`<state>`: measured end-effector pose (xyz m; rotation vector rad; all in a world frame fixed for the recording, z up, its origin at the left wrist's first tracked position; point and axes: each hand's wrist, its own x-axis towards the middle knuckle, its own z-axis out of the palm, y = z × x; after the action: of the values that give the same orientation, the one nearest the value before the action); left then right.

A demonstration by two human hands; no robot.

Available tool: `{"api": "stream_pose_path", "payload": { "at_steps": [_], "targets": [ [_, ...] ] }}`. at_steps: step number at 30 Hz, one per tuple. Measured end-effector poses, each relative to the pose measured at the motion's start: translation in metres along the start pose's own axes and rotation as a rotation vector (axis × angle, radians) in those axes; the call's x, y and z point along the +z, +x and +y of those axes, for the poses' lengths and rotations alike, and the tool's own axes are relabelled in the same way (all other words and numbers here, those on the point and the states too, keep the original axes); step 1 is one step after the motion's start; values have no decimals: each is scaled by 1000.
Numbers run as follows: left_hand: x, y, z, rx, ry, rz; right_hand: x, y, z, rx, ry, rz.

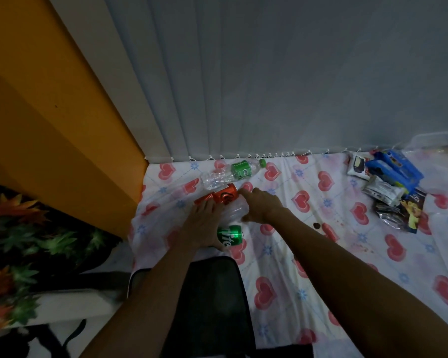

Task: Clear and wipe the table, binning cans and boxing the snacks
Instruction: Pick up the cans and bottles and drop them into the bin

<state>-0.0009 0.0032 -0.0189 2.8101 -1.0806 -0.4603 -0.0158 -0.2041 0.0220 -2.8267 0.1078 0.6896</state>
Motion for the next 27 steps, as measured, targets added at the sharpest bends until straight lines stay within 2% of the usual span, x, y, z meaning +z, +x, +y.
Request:
{"api": "stream_pose_path", "payload": {
  "at_steps": [6,12,16,20,23,27],
  "targets": [
    [-4,-5,11,-94,-136,-64,14,-3,1,-33,-46,32],
    [0,-13,26,-151,-130,-44,10,-20,13,12,-57,96],
    [-4,-17,36,-105,-22,-74,6,-44,36,37,-55,126],
    [-10,-25,56,-132,80,-74,7,-80,64,44,-29,157],
    [-13,-33,86,-142,93,-25,9,-109,84,61,-30,182],
    [-13,-55,140,-213,92,-41,11,-156,108,33,-38,210]
  ]
}}
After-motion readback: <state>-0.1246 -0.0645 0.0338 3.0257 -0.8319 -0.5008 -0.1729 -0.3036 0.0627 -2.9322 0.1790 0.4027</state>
